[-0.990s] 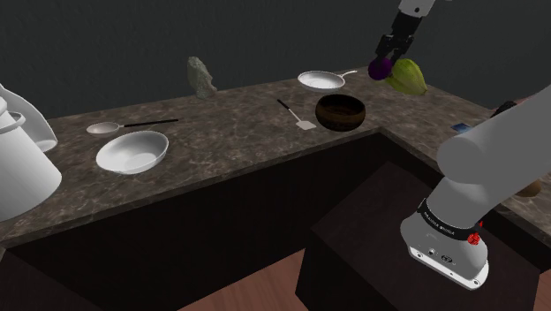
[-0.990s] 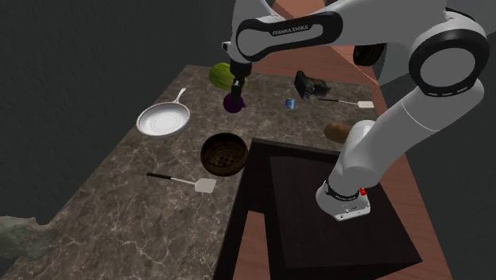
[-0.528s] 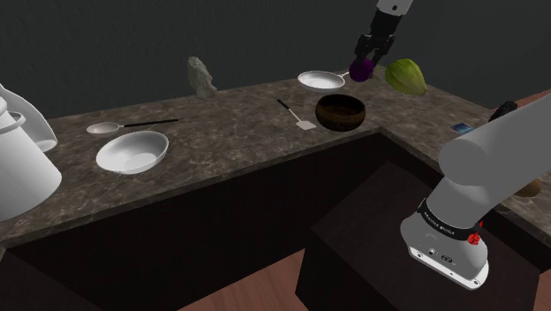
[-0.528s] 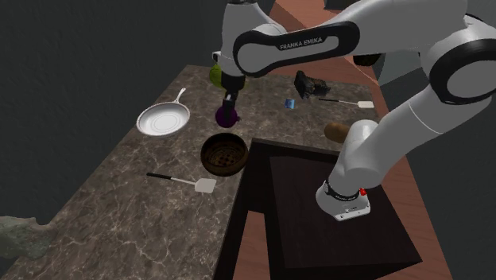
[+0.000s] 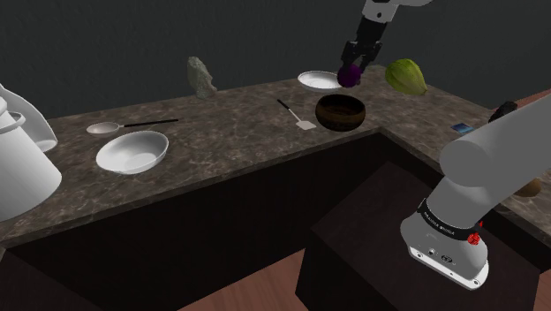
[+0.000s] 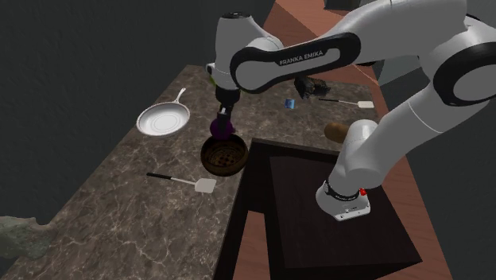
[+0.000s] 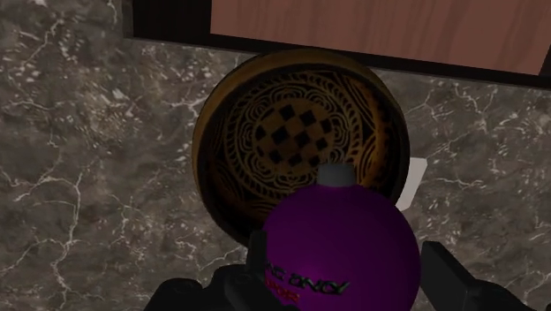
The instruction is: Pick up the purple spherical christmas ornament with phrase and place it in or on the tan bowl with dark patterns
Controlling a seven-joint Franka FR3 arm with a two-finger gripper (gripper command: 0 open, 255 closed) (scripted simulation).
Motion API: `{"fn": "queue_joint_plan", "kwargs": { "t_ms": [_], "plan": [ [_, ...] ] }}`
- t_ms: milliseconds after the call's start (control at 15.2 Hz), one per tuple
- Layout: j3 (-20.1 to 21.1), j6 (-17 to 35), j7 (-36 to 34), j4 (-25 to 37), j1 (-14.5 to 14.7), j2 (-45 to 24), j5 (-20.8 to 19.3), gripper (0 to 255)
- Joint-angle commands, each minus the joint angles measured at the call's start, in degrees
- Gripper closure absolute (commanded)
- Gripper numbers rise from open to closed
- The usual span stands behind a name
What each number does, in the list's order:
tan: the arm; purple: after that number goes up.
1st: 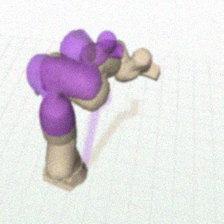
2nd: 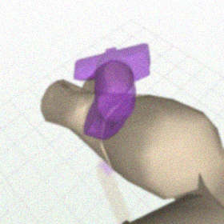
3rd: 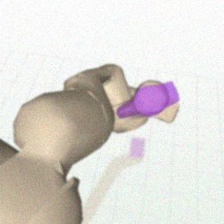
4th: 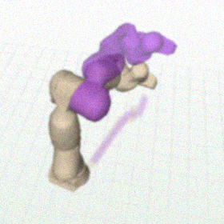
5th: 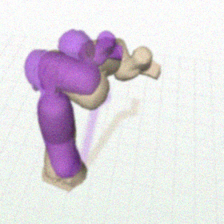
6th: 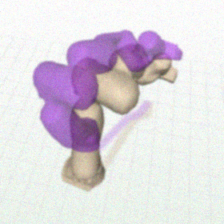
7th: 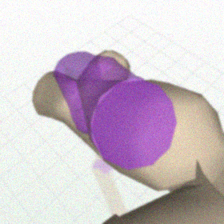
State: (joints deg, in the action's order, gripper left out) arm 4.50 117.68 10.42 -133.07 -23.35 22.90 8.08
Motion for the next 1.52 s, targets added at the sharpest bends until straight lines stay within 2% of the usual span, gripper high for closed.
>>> {"fn": "queue_joint_plan", "kwargs": {
  "t_ms": [0,660,726,792,924,990,1056,1122,1188,1320,1452],
  "plan": [
    [0.07,1.65,0.13,-1.38,0.04,-0.22,0.12,255],
    [0.33,9.79,0.96,-7.16,0.26,-2.6,0.73,255],
    [0.38,9.13,0.79,-6.64,0.27,-2.5,0.69,255],
    [0.38,9.13,0.79,-6.64,0.27,-2.5,0.69,0],
    [7.14,27.84,-0.49,-20.3,-0.09,4.69,-8.98,0],
    [12.07,38.12,-2.8,-26.69,-2.71,7.01,-15.26,0],
    [19.93,49.47,-6.82,-32.38,-9.27,8.63,-22.94,0],
    [33.88,62.76,-12.39,-37.01,-22.73,11.06,-30.68,0],
    [50.68,76.13,-16.61,-39.97,-38.4,16.32,-33.43,0],
    [55.71,78.44,-14.45,-39.12,-43.23,15.11,-30.03,0],
    [60.48,80.64,-14.08,-38.03,-48.45,14.36,-28.94,0]
  ]
}}
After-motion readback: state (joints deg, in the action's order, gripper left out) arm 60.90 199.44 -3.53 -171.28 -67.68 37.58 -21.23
